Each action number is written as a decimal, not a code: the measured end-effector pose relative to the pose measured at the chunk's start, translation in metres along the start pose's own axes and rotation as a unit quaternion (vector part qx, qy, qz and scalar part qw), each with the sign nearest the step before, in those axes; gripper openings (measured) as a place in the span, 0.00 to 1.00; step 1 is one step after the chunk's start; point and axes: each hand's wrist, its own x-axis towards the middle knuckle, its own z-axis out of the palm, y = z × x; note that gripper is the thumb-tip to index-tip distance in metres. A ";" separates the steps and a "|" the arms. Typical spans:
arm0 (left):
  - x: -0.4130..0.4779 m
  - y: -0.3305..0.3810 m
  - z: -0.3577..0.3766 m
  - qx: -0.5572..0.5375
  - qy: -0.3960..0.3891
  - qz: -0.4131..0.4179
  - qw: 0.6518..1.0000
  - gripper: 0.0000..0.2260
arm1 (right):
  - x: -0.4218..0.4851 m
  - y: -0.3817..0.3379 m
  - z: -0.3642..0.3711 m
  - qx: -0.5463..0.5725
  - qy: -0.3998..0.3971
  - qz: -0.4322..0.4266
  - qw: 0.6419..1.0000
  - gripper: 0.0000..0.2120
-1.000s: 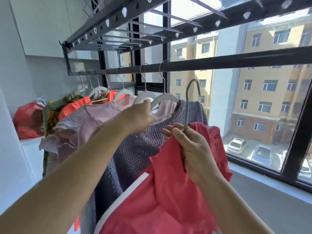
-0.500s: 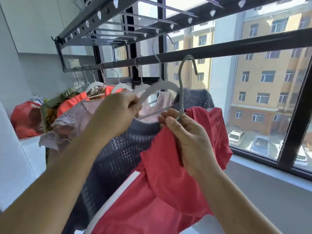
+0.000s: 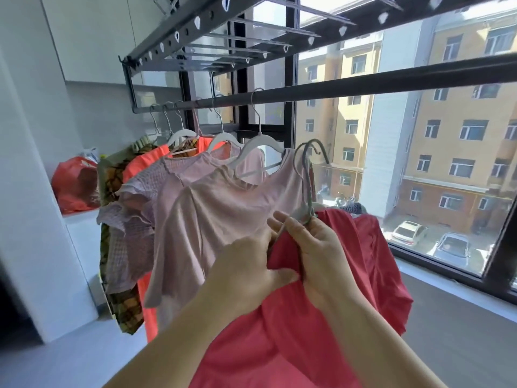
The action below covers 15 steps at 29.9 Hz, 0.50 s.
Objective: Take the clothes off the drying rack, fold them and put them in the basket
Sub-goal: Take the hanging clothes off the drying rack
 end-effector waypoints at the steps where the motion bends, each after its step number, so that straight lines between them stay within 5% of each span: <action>1: 0.000 0.000 0.002 0.028 0.019 0.013 0.999 0.16 | -0.002 0.001 0.001 0.017 -0.005 0.005 1.000 0.12; 6: -0.002 0.000 0.005 0.028 0.062 0.039 0.997 0.10 | -0.001 -0.010 0.004 0.156 -0.028 0.060 0.985 0.19; 9: -0.006 0.000 0.005 0.002 0.056 0.052 0.997 0.10 | 0.003 -0.020 0.005 0.213 -0.033 0.092 0.972 0.11; 13: 0.008 -0.009 -0.025 -0.074 -0.129 0.054 0.987 0.13 | 0.002 -0.023 0.005 0.187 -0.025 0.093 0.978 0.11; 15: 0.028 -0.020 -0.047 -0.063 -0.116 0.060 0.989 0.11 | 0.001 -0.021 0.005 0.179 -0.015 0.096 0.979 0.10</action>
